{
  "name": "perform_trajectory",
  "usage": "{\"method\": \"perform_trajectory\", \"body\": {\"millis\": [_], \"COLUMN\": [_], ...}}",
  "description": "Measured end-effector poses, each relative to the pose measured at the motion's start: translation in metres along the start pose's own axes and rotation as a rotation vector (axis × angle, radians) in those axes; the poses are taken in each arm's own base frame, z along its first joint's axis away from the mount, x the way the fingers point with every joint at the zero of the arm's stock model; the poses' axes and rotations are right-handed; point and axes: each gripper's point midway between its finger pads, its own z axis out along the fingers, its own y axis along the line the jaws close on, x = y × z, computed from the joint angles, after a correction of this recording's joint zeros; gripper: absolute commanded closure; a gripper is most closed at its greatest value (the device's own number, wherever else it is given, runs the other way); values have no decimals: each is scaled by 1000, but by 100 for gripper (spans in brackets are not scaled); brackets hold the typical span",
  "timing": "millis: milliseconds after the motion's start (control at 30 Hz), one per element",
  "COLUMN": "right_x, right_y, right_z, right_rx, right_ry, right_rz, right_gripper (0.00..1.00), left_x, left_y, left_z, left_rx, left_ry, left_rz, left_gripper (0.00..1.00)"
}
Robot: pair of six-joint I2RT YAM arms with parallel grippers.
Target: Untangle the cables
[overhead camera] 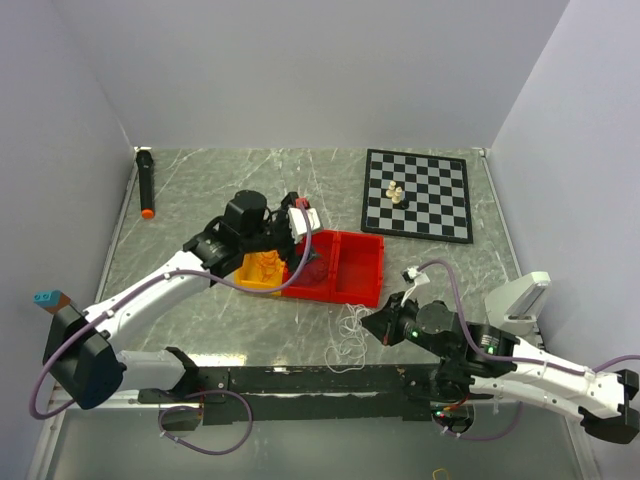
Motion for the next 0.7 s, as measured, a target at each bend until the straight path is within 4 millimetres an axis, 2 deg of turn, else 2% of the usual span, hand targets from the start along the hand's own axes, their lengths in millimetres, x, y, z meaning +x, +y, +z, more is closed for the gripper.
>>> {"method": "perform_trajectory", "body": {"millis": [67,167,267,367,433,600,700], "right_x": [-4,-11,-18,-21,-23,-28,-32], "right_y": [4,13,21,26,29,39,45], "right_z": [0,1,3,6,8,9,10], "right_rx": [-11,-28,-40,-46,-52,-75,-90], "right_ry": [-8,-16,-24,-26,-26,-27,-33], "right_rz": [-12,-36,-61,-82,-95,-112,-123], "right_gripper": [100,100,100,100,100,100,100], "left_x": [-13,-36,-46,-39,-30,-13,-12], "left_y": [-8,-31,-65,-96,-108,-120,-124], "left_z": [-4,-12,-24,-33,-35,-35,-34], "left_rx": [60,194,341,457,496,533,541], "left_ry": [-20,-61,-78,-56,-36,-1,-2], "left_rz": [-8,-11,13,48,64,67,66], "left_gripper": [5,11,22,25,28,40,55]}}
